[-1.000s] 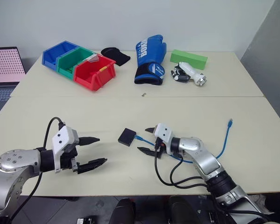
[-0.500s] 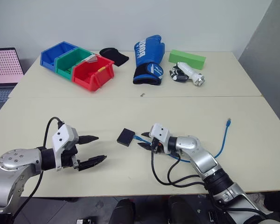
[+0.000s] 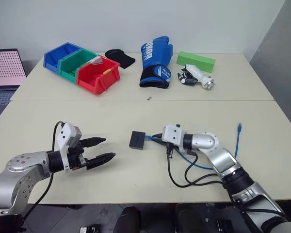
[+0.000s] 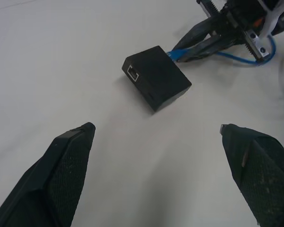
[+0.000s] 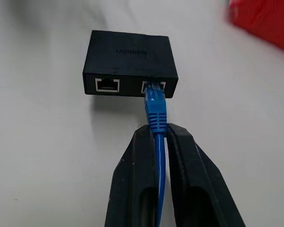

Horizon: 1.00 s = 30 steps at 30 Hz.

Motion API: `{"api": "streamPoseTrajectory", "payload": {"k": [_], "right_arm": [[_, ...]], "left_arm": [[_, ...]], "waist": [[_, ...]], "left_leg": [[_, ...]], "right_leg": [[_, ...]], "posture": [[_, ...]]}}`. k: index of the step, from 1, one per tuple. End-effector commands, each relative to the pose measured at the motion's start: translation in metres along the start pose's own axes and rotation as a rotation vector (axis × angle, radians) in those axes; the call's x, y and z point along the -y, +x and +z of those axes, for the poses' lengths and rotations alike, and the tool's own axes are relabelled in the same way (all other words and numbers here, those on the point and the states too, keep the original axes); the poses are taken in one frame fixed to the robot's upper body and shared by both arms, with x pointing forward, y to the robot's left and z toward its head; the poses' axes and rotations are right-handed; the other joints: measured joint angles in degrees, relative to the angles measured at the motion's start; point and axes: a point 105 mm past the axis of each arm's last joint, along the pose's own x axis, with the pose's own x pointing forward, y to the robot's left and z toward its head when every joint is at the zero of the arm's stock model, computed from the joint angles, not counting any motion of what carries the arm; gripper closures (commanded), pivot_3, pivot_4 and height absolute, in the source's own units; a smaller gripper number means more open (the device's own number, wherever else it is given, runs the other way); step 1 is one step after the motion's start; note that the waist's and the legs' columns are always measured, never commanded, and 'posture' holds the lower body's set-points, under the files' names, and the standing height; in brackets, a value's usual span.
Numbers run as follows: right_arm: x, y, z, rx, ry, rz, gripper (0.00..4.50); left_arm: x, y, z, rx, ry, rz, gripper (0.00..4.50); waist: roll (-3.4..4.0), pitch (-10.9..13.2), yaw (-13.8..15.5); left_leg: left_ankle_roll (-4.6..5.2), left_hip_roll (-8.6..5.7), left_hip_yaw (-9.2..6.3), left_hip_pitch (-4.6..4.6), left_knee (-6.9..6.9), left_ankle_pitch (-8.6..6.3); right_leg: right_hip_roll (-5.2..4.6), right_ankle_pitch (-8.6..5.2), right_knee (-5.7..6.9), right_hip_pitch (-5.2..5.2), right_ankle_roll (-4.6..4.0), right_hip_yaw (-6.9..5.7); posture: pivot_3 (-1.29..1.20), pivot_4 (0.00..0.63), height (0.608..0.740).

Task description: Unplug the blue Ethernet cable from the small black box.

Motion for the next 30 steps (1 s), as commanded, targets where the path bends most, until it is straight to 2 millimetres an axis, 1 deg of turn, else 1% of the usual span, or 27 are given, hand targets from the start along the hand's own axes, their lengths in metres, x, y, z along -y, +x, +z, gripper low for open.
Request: {"api": "streamPoseTrajectory", "payload": {"k": [1,4,8,14,18,21,24,25,30], "right_arm": [[0.014,-0.015,0.042,0.167,-0.216,0.017,4.45],[0.015,-0.020,0.052,0.197,-0.322,0.064,4.45],[0.015,-0.022,0.062,0.224,-0.373,0.107,4.46],[0.015,-0.021,0.070,0.229,-0.398,0.140,4.46],[0.016,-0.021,0.073,0.231,-0.399,0.139,4.46],[0.018,-0.022,0.074,0.228,-0.411,0.134,4.46],[0.019,-0.022,0.075,0.227,-0.425,0.130,4.46],[0.020,-0.022,0.075,0.226,-0.431,0.129,4.46],[0.021,-0.022,0.075,0.225,-0.458,0.116,4.46]], "left_arm": [[0.015,0.005,0.015,0.065,-0.094,-0.081,0.00],[0.022,0.015,0.022,0.120,-0.178,-0.128,0.00],[0.032,0.026,0.026,0.148,-0.222,-0.186,0.00],[0.042,0.036,0.028,0.187,-0.266,-0.236,0.00],[0.047,0.038,0.028,0.198,-0.298,-0.264,0.00],[0.045,0.037,0.027,0.203,-0.314,-0.267,0.46],[0.044,0.036,0.027,0.201,-0.316,-0.267,1.10],[0.044,0.036,0.027,0.203,-0.317,-0.264,1.20],[0.040,0.036,0.027,0.201,-0.320,-0.250,2.18]], "waist": [[0.01,0.00,-0.02],[0.01,0.01,0.01],[-0.02,-0.01,0.02],[-0.02,-0.01,0.09],[-0.02,-0.01,0.11],[-0.02,-0.01,0.11],[-0.02,-0.01,0.11],[-0.02,-0.01,0.11],[-0.02,-0.01,0.12]], "left_leg": [[0.00,0.00,0.00,0.00,0.00,0.00],[0.00,0.01,0.01,0.01,0.01,0.00],[-0.01,0.04,-0.01,0.01,0.03,0.00],[-0.02,0.03,0.00,0.01,0.04,0.01],[-0.02,0.02,0.00,0.01,0.04,0.01],[-0.03,0.02,0.00,0.01,0.04,0.01],[-0.03,0.01,0.00,0.01,0.04,0.02],[-0.03,0.01,0.00,0.01,0.04,0.02],[-0.03,0.01,0.00,0.01,0.04,0.02]], "right_leg": [[-0.01,0.00,0.00,0.00,0.00,0.01],[-0.03,0.00,-0.01,0.02,0.00,0.02],[-0.07,0.00,0.01,0.02,0.00,0.01],[-0.12,0.00,0.00,0.01,0.00,0.03],[-0.14,0.00,0.00,0.02,0.00,0.03],[-0.13,0.00,0.00,0.01,0.00,0.03],[-0.13,0.00,0.00,0.01,0.00,0.03],[-0.13,0.00,0.00,0.01,0.00,0.03],[-0.13,0.00,-0.01,0.02,0.00,0.03]], "posture": [[0.00,0.150,0.740],[0.00,0.150,0.740],[0.00,0.150,0.740],[0.00,0.150,0.740],[0.00,0.150,0.740],[0.00,0.150,0.740],[0.00,0.150,0.740],[0.00,0.150,0.740],[0.00,0.150,0.740]]}}
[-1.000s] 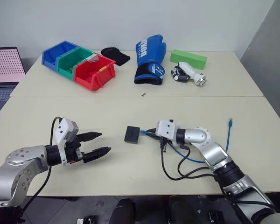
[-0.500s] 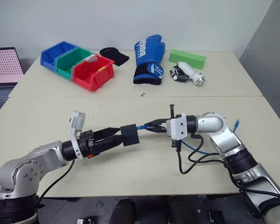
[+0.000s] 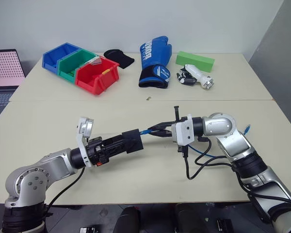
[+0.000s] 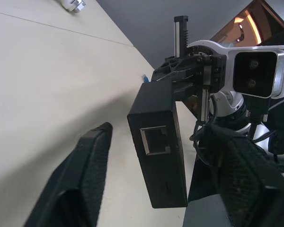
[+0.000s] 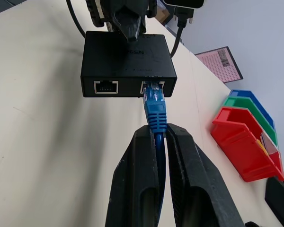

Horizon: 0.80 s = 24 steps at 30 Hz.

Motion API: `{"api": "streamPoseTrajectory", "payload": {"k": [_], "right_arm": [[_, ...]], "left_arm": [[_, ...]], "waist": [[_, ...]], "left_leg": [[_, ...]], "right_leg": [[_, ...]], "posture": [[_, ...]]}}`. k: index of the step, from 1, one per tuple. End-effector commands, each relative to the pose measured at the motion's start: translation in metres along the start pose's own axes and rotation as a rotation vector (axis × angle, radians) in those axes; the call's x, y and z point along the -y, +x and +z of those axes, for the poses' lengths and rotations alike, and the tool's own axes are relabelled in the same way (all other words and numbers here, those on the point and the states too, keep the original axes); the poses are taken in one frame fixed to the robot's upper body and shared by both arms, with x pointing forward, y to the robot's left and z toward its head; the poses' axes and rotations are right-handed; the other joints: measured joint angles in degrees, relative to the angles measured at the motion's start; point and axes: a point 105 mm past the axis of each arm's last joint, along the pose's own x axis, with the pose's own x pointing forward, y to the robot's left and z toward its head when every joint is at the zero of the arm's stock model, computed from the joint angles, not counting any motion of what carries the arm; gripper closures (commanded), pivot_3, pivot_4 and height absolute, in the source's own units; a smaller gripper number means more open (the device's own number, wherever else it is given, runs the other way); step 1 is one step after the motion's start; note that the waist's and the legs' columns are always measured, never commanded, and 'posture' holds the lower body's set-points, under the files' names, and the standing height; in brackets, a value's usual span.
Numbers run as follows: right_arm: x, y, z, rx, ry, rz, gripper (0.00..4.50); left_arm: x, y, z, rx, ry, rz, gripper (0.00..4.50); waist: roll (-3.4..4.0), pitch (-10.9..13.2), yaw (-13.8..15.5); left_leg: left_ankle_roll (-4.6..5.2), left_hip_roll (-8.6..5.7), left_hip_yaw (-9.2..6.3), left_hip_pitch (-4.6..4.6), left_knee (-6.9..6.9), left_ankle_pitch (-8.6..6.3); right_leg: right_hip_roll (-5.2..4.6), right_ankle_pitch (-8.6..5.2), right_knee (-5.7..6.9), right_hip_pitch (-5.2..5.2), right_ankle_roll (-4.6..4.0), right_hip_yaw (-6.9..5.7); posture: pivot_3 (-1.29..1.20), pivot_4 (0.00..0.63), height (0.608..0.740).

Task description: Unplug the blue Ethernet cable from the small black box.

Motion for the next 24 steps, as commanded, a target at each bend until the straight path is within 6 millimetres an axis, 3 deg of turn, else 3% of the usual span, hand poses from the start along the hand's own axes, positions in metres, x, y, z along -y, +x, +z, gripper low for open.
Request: {"api": "streamPoseTrajectory", "payload": {"k": [1,8,13,17,19,22,24], "right_arm": [[0.013,-0.004,0.013,0.022,-0.097,-0.038,4.46],[0.013,0.000,0.019,0.036,-0.181,-0.051,4.46],[0.002,0.002,0.016,0.024,-0.283,0.002,4.46],[0.001,-0.002,0.017,0.029,-0.291,0.018,3.18],[0.002,-0.006,0.019,0.036,-0.255,0.029,2.84],[0.004,-0.014,0.025,0.063,-0.164,0.043,2.12],[0.005,-0.019,0.030,0.089,-0.009,0.032,1.72]], "left_arm": [[0.003,-0.001,0.007,0.012,0.028,-0.007,2.36],[-0.001,0.001,0.002,-0.011,0.030,0.014,3.71],[-0.001,0.000,0.000,-0.031,0.040,0.013,3.73],[0.001,0.000,-0.001,-0.060,0.068,-0.002,3.73],[0.002,-0.001,-0.002,-0.096,0.101,-0.008,3.73],[0.001,-0.001,-0.002,-0.148,0.155,-0.020,3.73],[0.000,0.000,-0.003,-0.190,0.207,-0.033,3.73]], "waist": [[0.00,0.00,0.00],[0.00,0.00,0.00],[0.00,0.00,0.00],[0.00,0.00,-0.01],[0.00,0.00,0.00],[0.01,0.01,0.01],[0.01,0.01,0.05]], "left_leg": [[0.00,0.00,0.00,0.00,0.00,0.00],[0.00,-0.01,0.00,0.00,0.00,0.00],[0.00,-0.02,0.00,0.00,0.00,0.00],[0.00,-0.01,0.01,0.00,-0.01,0.00],[0.00,-0.01,0.00,0.00,-0.01,0.00],[0.00,-0.03,0.00,0.00,-0.01,0.00],[0.00,-0.03,0.00,-0.01,-0.01,0.00]], "right_leg": [[0.00,0.00,0.00,0.00,0.00,0.00],[0.00,0.00,0.00,0.00,0.00,0.00],[0.00,0.00,-0.01,0.00,0.00,0.00],[0.01,0.00,0.00,0.00,0.00,0.00],[0.01,0.00,-0.01,0.00,0.00,0.00],[0.01,0.00,-0.02,0.00,0.00,0.00],[0.01,0.00,-0.03,0.01,0.00,0.00]], "posture": [[0.00,0.150,0.740],[0.00,0.150,0.740],[0.00,0.150,0.740],[0.00,0.150,0.740],[0.00,0.150,0.740],[0.00,0.150,0.740],[0.00,0.150,0.740]]}}
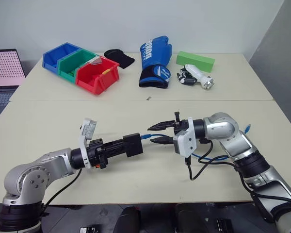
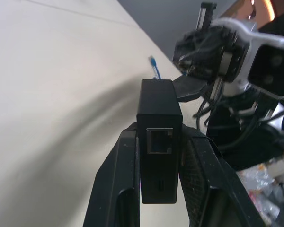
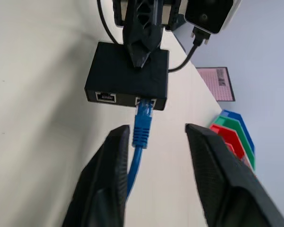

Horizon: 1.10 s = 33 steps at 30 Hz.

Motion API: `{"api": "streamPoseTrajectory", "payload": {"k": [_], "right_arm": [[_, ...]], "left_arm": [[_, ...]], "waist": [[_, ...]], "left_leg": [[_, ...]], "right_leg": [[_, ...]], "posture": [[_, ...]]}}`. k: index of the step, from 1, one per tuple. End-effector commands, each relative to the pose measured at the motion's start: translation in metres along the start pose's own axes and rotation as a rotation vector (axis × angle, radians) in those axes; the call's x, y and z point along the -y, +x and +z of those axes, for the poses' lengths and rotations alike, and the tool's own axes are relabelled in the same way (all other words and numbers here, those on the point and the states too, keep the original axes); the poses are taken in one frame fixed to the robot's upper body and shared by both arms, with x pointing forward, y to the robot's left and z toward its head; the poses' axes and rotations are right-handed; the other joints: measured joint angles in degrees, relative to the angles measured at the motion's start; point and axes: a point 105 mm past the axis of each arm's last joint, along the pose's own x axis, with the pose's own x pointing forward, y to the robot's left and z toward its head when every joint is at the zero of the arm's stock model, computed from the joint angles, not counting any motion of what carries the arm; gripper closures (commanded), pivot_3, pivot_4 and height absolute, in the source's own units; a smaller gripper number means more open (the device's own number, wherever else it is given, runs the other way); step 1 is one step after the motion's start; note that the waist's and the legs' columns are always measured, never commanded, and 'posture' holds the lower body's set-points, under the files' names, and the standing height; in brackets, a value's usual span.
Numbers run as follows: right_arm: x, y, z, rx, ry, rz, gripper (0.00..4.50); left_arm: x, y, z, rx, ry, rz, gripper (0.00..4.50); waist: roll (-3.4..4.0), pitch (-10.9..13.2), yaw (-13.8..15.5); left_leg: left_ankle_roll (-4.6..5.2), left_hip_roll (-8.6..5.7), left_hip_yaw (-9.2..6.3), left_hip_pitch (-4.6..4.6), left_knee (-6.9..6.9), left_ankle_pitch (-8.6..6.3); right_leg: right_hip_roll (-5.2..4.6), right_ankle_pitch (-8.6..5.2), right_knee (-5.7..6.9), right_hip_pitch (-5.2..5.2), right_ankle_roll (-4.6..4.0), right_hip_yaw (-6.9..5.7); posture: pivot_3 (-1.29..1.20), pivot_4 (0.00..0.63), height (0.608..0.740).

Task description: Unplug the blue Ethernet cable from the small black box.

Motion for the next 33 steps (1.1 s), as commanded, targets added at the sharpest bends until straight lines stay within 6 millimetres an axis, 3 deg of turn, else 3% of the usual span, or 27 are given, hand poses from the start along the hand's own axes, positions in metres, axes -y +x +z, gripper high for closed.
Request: {"api": "streamPoseTrajectory", "payload": {"k": [1,2,5,12,19,33], "right_arm": [[0.013,-0.011,0.018,0.087,0.240,-0.046,1.52],[0.012,-0.013,0.021,0.118,0.390,-0.044,1.28],[0.009,-0.011,0.026,0.187,0.706,-0.053,1.26],[0.000,0.000,0.034,0.242,1.081,-0.059,1.26],[-0.011,0.007,0.024,0.195,1.184,-0.090,1.26],[-0.007,0.013,0.023,0.221,1.257,-0.100,1.26]], "left_arm": [[0.005,0.004,0.005,-0.057,0.142,-0.053,3.73],[0.006,0.005,0.006,-0.072,0.183,-0.069,3.73],[0.008,0.010,0.009,-0.094,0.261,-0.121,3.73],[0.011,0.011,0.018,-0.084,0.355,-0.209,3.73],[0.013,0.008,0.021,-0.079,0.367,-0.263,3.73],[0.006,0.001,0.020,-0.025,0.381,-0.258,3.73]], "waist": [[0.00,0.00,0.03],[0.00,0.00,0.06],[0.00,0.00,0.16],[0.02,0.01,-0.02],[0.01,0.01,-0.01],[0.02,0.01,-0.04]], "left_leg": [[0.00,0.00,0.00,0.00,0.00,0.00],[0.00,0.00,-0.02,-0.01,0.00,0.00],[0.00,0.00,-0.04,-0.03,-0.01,0.00],[0.02,0.01,-0.02,-0.07,-0.03,-0.01],[0.03,-0.05,-0.01,-0.15,-0.02,-0.01],[0.03,-0.02,-0.02,-0.20,-0.02,-0.02]], "right_leg": [[0.00,0.00,0.00,0.01,0.00,0.00],[0.00,0.00,-0.01,0.01,0.00,-0.01],[-0.01,0.00,-0.04,0.02,0.00,0.00],[0.03,-0.01,-0.04,-0.06,-0.02,-0.01],[0.11,-0.01,-0.04,-0.11,-0.01,-0.03],[0.14,-0.01,-0.04,-0.16,-0.01,-0.04]], "posture": [[0.00,0.150,0.740],[0.00,0.150,0.740],[0.00,0.150,0.740],[0.00,0.150,0.740],[0.00,0.150,0.740],[0.00,0.150,0.740]]}}
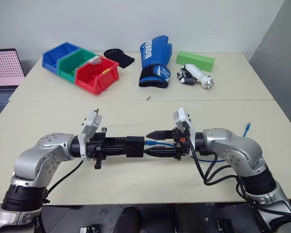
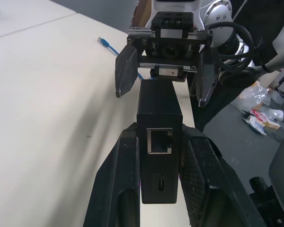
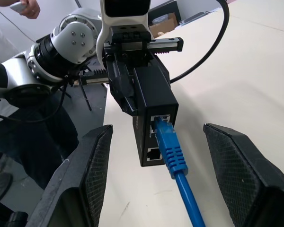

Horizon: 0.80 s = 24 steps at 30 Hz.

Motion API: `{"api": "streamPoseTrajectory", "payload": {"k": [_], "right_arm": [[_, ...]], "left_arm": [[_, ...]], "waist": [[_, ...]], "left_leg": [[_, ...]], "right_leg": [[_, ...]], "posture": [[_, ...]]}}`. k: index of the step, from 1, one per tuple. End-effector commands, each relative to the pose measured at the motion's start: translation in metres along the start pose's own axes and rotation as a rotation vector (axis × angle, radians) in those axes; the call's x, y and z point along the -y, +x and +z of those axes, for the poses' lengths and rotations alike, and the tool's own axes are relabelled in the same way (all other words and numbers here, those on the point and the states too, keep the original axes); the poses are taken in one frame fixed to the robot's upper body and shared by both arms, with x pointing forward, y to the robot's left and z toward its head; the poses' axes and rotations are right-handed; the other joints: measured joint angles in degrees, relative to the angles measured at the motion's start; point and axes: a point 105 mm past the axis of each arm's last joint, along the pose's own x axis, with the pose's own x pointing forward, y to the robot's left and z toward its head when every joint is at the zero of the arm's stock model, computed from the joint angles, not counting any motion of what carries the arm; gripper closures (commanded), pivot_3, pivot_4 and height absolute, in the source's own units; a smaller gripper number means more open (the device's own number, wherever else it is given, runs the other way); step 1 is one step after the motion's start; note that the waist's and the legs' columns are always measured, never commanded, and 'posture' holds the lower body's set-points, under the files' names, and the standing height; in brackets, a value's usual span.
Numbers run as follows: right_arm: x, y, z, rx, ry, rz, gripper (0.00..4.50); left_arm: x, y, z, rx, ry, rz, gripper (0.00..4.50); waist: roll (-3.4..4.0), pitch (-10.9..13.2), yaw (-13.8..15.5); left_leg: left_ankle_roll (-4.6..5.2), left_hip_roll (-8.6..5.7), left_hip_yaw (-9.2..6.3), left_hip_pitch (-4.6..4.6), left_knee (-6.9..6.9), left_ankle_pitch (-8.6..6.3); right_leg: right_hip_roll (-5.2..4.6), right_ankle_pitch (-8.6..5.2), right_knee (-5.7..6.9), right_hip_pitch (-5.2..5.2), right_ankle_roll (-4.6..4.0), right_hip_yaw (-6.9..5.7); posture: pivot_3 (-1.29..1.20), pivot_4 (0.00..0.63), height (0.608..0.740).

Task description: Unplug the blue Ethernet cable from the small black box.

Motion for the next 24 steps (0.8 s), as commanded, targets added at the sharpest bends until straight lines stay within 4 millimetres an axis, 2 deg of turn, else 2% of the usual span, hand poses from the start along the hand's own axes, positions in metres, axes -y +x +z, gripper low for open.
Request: {"api": "streamPoseTrajectory", "payload": {"k": [1,12,15,16,20,24], "right_arm": [[-0.0023,-0.0004,0.0132,0.037,-0.026,0.006,1.26],[0.0005,0.0015,0.0112,0.039,-0.020,-0.013,1.26],[0.0017,0.0010,0.0104,0.033,-0.025,-0.016,1.67],[0.0022,0.0007,0.0099,0.029,-0.030,-0.018,2.06],[0.0034,-0.0006,0.0081,0.021,-0.034,-0.020,2.85],[0.0050,-0.0034,0.0069,0.010,-0.042,-0.018,3.94]], "left_arm": [[-0.0001,-0.0047,0.0063,0.030,0.036,0.013,3.73],[-0.0002,-0.0056,0.0044,0.028,0.035,0.017,3.73],[-0.0003,-0.0056,0.0045,0.030,0.033,0.017,3.73],[-0.0005,-0.0056,0.0048,0.031,0.033,0.018,3.73],[-0.0004,-0.0054,0.0052,0.033,0.033,0.018,3.73],[-0.0006,-0.0057,0.0062,0.037,0.032,0.020,3.73]], "waist": [[0.00,0.00,0.01],[0.00,0.00,-0.03],[0.00,0.00,-0.04],[0.00,0.00,-0.04],[0.00,0.00,-0.04],[0.00,0.00,-0.04]], "left_leg": [[0.00,0.00,0.00,0.00,0.00,0.00],[0.00,-0.01,0.00,-0.01,0.00,0.00],[0.00,-0.01,-0.01,-0.01,0.00,0.00],[0.00,-0.01,0.00,-0.01,0.00,0.00],[0.00,-0.01,0.00,-0.01,0.00,0.00],[0.00,-0.01,0.00,0.00,0.00,0.00]], "right_leg": [[0.00,0.00,0.00,0.00,0.00,0.00],[0.00,0.00,0.00,0.00,0.00,-0.01],[0.00,0.00,0.00,0.00,0.00,-0.01],[0.00,0.00,0.00,0.00,0.00,-0.01],[0.00,0.00,0.00,0.00,0.00,-0.01],[0.00,0.00,0.00,0.00,0.00,-0.01]], "posture": [[0.00,0.150,0.740],[0.00,0.150,0.740],[0.00,0.150,0.740],[0.00,0.150,0.740],[0.00,0.150,0.740],[0.00,0.150,0.740]]}}
